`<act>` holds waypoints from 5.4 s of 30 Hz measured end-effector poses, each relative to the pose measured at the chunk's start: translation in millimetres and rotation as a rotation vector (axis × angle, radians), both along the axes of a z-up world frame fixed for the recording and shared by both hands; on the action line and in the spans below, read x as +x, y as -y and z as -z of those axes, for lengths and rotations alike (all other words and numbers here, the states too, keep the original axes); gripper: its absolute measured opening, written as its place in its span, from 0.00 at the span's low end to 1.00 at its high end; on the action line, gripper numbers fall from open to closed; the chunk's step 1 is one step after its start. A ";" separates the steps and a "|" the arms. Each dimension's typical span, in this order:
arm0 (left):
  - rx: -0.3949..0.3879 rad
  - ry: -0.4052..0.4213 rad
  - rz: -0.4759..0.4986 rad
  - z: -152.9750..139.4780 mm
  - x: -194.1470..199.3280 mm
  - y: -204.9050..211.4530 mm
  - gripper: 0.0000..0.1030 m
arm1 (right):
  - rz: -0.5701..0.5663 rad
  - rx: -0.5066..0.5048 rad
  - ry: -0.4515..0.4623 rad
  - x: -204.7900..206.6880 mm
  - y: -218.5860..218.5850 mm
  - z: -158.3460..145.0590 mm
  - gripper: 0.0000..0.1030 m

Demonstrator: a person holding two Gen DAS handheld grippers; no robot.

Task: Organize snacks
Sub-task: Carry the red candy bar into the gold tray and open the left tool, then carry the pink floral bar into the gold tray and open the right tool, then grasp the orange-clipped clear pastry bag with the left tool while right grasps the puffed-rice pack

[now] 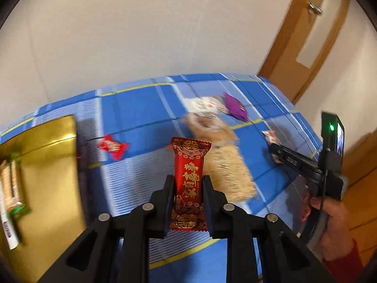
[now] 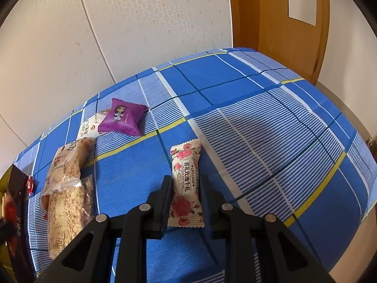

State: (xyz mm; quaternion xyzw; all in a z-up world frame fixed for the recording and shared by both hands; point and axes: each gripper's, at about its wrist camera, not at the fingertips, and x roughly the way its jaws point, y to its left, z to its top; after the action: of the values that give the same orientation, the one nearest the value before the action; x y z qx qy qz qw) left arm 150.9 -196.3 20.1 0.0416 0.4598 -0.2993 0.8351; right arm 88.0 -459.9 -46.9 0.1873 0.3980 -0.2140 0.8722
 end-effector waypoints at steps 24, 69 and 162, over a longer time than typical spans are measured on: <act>0.091 -0.131 -0.473 48.0 114.2 -191.5 0.22 | -0.006 -0.074 -0.033 1.9 -6.9 -0.5 0.23; 0.230 0.152 -0.543 35.9 12.0 -233.6 0.79 | -0.145 0.023 0.255 -16.5 -93.6 -40.2 0.22; 0.102 0.117 -0.397 -8.8 -36.0 -101.4 0.92 | -0.336 -0.042 0.102 8.3 -123.4 -7.9 0.78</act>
State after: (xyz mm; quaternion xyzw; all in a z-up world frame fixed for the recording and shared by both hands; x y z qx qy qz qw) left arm 114.9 -94.9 28.9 0.0096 0.4243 -0.1021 0.8997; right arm 96.3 -336.5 -39.0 0.1106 0.3745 -0.0636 0.9184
